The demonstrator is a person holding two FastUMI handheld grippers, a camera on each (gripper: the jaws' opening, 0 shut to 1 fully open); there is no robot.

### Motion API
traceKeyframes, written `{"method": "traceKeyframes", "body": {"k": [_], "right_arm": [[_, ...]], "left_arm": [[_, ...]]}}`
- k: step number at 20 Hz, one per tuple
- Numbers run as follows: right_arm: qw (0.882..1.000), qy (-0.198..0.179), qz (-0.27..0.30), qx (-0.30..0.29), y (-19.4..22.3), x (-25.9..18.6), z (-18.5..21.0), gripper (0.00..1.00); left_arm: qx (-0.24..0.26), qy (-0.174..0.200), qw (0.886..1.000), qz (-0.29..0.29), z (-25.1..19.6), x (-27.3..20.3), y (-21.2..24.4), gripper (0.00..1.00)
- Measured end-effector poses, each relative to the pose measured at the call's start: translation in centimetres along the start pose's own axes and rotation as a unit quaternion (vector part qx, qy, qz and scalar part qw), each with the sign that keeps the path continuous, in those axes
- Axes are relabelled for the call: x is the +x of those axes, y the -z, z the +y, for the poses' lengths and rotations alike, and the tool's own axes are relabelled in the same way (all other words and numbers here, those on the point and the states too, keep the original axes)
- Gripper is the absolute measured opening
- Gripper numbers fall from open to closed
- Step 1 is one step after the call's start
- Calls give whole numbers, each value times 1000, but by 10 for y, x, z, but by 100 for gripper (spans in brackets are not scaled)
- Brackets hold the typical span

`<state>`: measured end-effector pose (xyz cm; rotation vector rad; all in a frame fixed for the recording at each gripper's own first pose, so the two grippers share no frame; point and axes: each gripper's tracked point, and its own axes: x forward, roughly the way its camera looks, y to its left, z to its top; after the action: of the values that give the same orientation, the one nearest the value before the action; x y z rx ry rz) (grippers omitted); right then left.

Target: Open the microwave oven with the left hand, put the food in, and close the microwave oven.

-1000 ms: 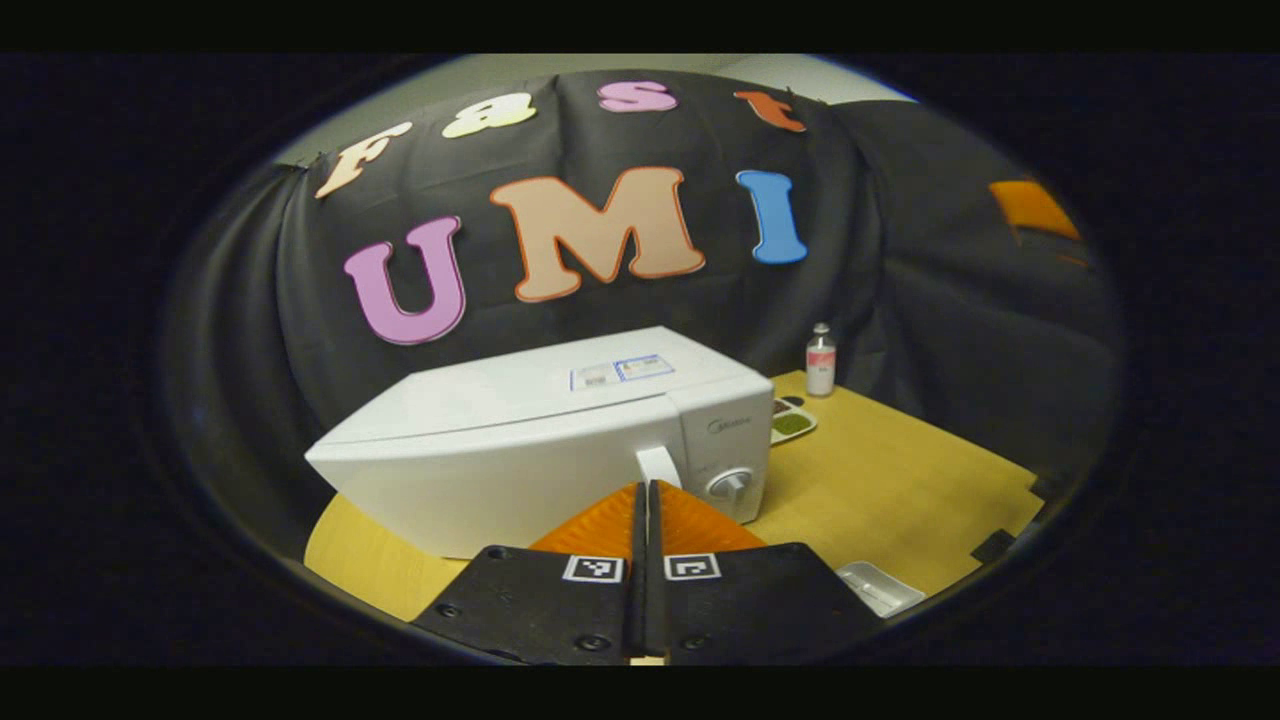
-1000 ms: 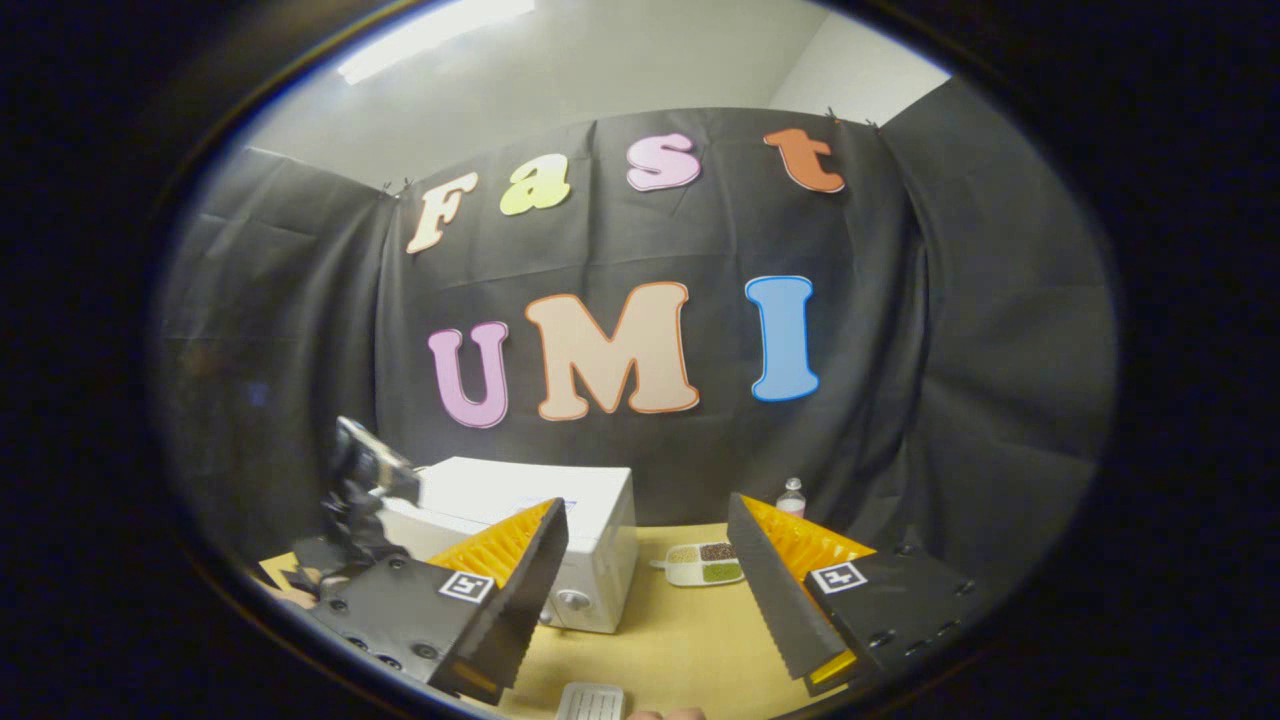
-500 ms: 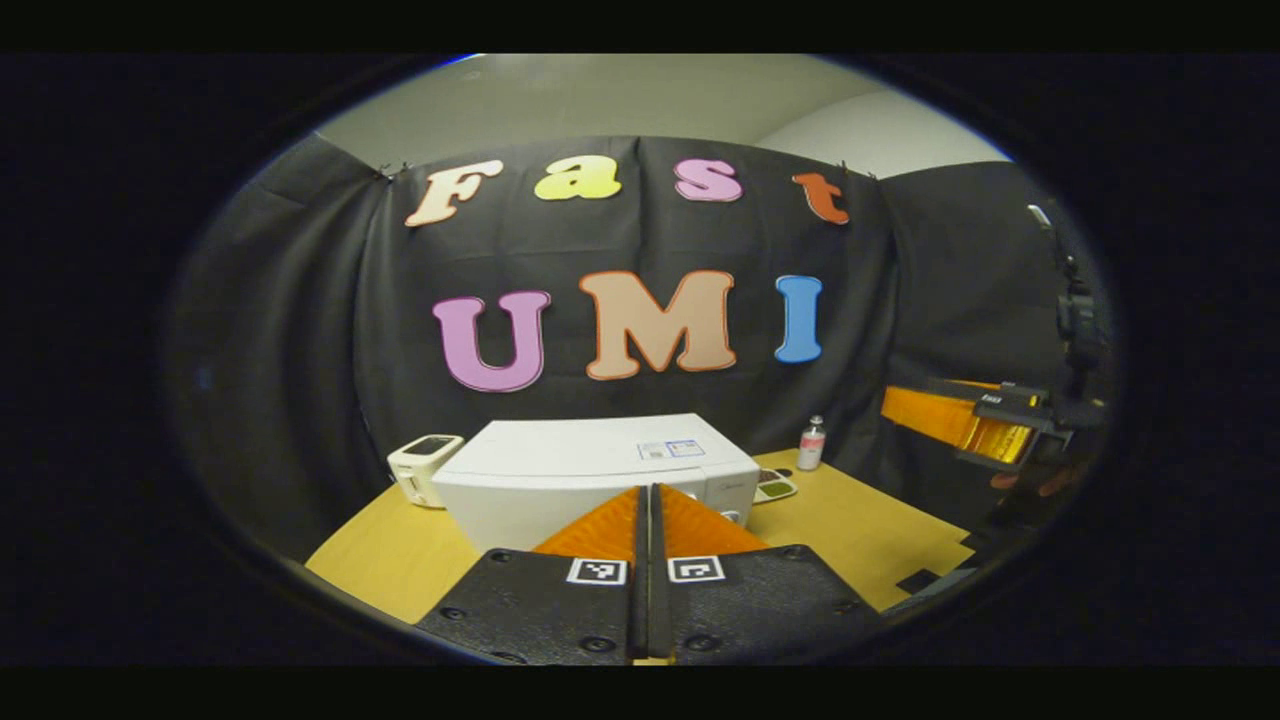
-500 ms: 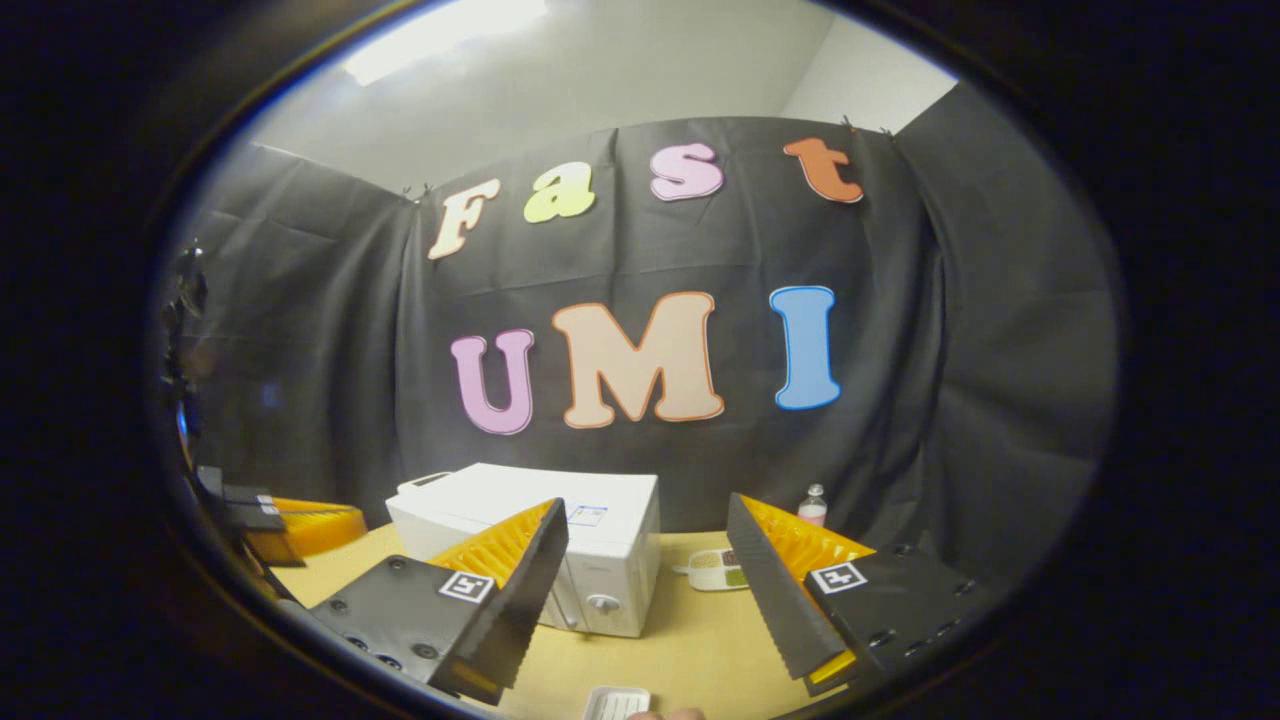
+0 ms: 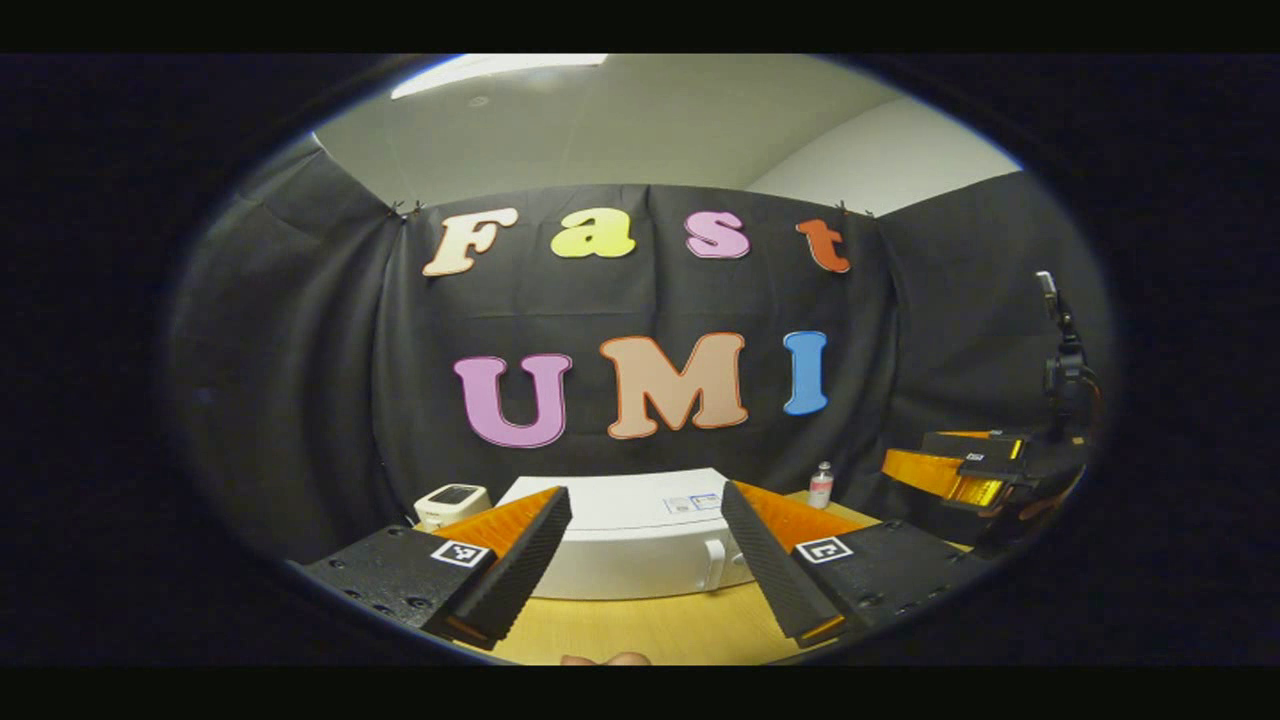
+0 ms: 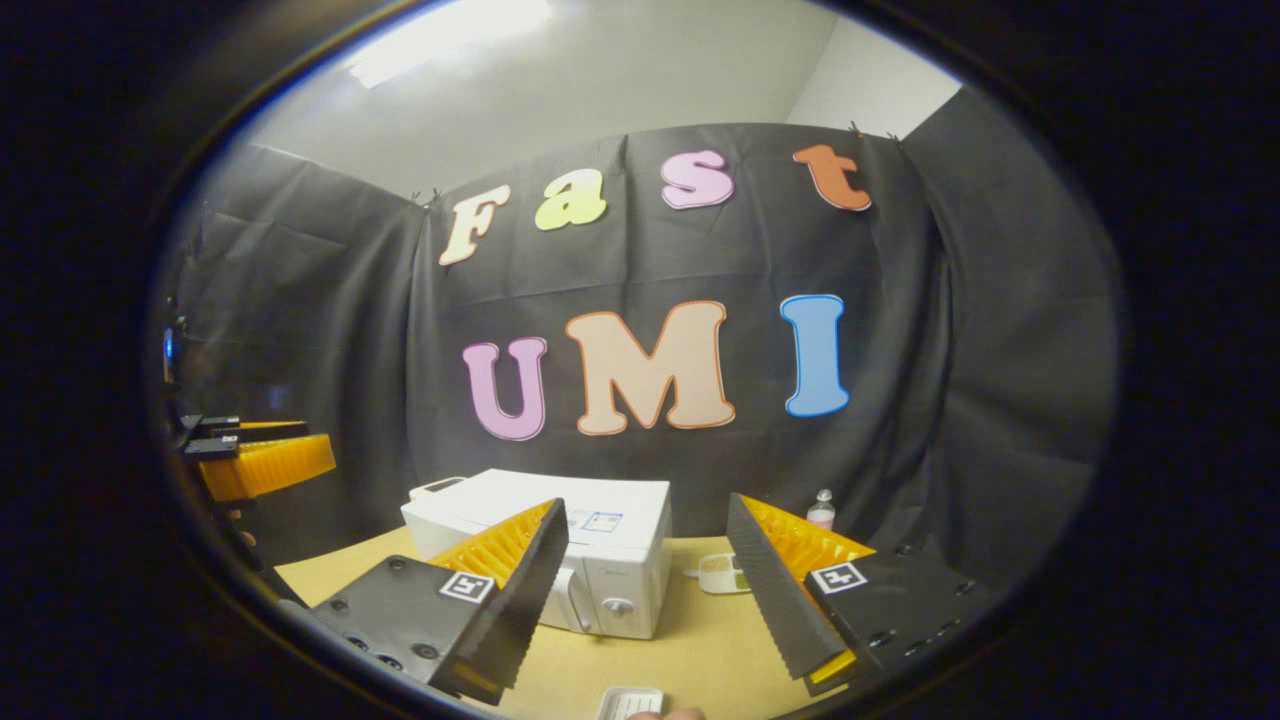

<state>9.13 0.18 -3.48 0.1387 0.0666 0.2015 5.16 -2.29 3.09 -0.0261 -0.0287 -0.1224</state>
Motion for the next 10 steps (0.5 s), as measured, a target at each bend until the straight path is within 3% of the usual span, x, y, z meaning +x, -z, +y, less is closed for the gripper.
{"method": "traceKeyframes", "body": {"k": [6, 7, 10], "right_arm": [[1000, 9, -5, -1, -7, -6, -4, 98], [1000, 10, -5, -1, -6, -6, -4, 89], [1000, 19, -5, -10, -7, -7, -11, 89]], "left_arm": [[8, -2, 999, -32, 4, -4, -19, 95], [9, -2, 1000, -28, 3, -3, -15, 96], [4, 1, 1000, -17, 3, 0, -9, 95]]}}
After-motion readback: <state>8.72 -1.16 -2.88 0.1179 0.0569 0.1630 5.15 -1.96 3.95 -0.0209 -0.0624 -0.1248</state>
